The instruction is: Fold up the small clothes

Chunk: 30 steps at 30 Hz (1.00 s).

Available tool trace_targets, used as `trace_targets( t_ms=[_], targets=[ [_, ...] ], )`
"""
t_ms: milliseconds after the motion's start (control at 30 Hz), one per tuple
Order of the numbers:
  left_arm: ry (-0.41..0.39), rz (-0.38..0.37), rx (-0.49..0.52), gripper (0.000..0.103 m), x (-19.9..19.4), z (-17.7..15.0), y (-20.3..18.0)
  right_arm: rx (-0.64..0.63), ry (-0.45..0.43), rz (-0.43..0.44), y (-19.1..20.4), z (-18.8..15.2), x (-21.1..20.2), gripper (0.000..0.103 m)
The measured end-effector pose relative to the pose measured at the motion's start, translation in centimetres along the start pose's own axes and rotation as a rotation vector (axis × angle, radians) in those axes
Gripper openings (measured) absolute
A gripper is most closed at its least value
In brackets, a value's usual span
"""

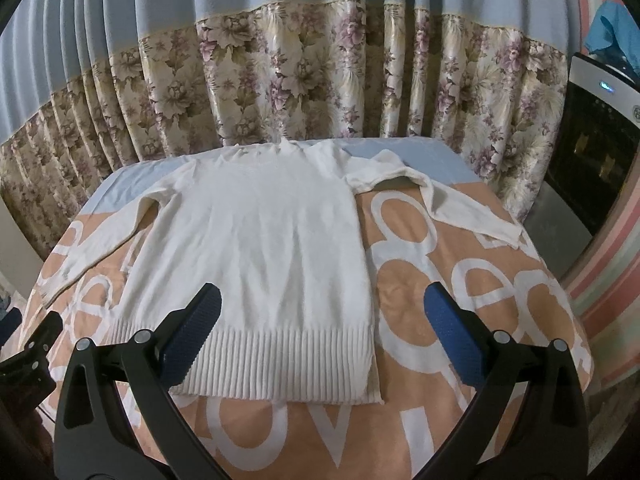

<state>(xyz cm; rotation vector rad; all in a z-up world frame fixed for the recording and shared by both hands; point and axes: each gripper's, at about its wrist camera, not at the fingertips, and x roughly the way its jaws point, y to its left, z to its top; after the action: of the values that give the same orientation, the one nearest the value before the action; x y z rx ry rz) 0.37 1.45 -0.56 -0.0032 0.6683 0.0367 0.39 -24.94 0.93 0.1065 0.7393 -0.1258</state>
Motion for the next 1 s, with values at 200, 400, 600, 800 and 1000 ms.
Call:
trace_targets(
  t_ms=[200, 400, 600, 800, 1000],
  targets=[
    [-0.007, 0.011, -0.009, 0.102, -0.03, -0.16, 0.35, -0.024, -0.029, 0.023, 0.65, -0.82, -0.51, 0.100],
    [-0.007, 0.019, -0.013, 0.102, -0.04, -0.37, 0.50, -0.037, -0.043, 0.031, 0.90, -0.97, -0.72, 0.100],
    [-0.007, 0.019, -0.009, 0.102, -0.04, -0.39, 0.37, -0.038, -0.049, 0.029, 0.89, -0.99, -0.76, 0.100],
    [-0.007, 0.021, -0.013, 0.102, -0.04, -0.42, 0.28, -0.028, -0.049, 0.025, 0.35, -0.69, -0.48, 0.100],
    [-0.006, 0.020, -0.010, 0.102, -0.07, -0.39, 0.33, -0.025, -0.050, 0.018, 0.13, -0.51, -0.18, 0.100]
  ],
)
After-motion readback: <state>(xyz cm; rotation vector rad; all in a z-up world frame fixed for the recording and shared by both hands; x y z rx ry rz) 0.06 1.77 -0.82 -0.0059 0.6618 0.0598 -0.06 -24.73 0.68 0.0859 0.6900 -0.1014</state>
